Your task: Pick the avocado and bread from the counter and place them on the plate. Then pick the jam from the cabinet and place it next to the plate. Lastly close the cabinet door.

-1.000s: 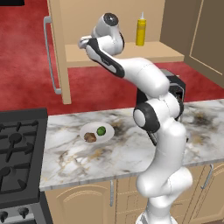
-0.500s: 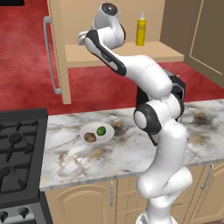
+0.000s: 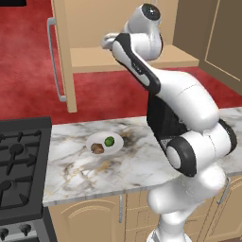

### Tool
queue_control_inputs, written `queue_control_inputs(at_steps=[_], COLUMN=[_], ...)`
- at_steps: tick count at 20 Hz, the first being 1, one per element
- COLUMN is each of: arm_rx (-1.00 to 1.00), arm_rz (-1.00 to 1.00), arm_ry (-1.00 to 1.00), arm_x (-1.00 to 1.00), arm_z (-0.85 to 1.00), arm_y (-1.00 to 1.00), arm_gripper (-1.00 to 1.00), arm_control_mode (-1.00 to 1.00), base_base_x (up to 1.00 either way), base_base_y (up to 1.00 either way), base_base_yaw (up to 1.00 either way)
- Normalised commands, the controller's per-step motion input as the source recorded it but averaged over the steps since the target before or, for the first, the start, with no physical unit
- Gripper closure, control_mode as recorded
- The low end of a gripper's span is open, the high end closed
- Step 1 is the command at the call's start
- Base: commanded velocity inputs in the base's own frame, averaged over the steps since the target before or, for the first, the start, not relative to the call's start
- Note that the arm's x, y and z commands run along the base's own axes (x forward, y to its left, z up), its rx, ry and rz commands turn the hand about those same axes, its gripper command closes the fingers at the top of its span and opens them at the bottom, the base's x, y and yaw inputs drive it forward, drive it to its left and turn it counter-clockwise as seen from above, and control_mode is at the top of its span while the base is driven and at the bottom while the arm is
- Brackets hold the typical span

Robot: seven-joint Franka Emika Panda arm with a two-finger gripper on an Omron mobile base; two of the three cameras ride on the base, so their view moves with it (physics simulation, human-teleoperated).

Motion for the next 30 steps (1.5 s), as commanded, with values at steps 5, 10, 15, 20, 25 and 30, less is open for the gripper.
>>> queue_control_inputs(at_steps=[5,10,15,20,25,30], arm_rx=[0.2,0.05,0.0,-0.01,-0.02,-0.06], arm_rz=[0.0,-0.02,-0.15,-0.19,-0.2,-0.04], arm_ry=[-0.37,-0.14,0.01,0.23,0.31,0.15], arm_x=[-1.0,-1.0,-0.99,-0.47,-0.23,-0.1], arm_z=[-0.11,0.0,-0.02,-0.18,-0.22,-0.46], arm_y=[-0.69,-0.09,0.03,0.2,0.21,0.0], arm_gripper=[1.0,1.0,1.0,1.0,1.0,1.0], arm_control_mode=[-1.0,-1.0,-1.0,-1.0,-1.0,-1.0], base_base_x=[0.0,0.0,0.0,0.0,0.0,0.0], base_base_y=[0.0,0.0,0.0,0.0,0.0,0.0], base_base_yaw=[0.0,0.0,0.0,0.0,0.0,0.0])
